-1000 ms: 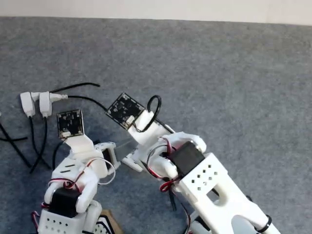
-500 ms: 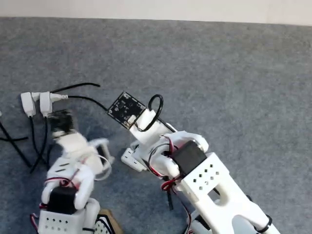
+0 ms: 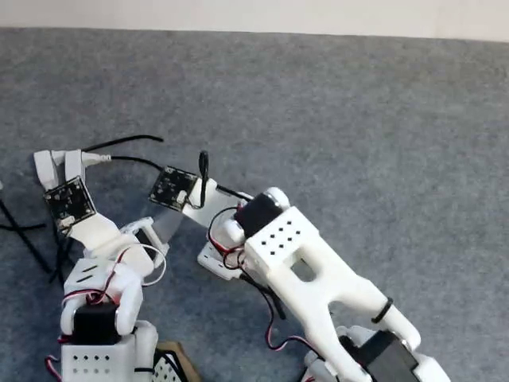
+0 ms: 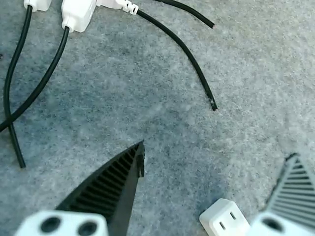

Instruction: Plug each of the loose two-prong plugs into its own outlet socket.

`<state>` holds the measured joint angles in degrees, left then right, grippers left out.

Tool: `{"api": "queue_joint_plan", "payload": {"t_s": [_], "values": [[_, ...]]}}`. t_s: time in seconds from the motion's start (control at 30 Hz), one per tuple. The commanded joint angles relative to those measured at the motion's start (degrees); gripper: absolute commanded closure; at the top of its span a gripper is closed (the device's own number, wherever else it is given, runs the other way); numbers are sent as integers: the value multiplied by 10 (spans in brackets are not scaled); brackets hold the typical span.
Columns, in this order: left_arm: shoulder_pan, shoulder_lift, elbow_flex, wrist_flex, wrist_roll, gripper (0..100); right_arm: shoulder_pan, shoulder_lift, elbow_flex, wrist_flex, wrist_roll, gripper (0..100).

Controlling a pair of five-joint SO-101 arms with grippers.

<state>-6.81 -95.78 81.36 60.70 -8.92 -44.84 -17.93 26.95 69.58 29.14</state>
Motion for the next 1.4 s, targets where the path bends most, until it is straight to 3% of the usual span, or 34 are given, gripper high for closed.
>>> {"api": "queue_joint_plan", "payload": {"t_s": [0.0,0.57,1.37], "values": [[-4,0,-15,-15,1,589,0,2,-39,-7,11,994],[-3,0,-15,-15,1,589,-39,7,-28,36,22,994],[-3,-2,-17,-11,1,589,-22,8,48,-62,24,994]]}}
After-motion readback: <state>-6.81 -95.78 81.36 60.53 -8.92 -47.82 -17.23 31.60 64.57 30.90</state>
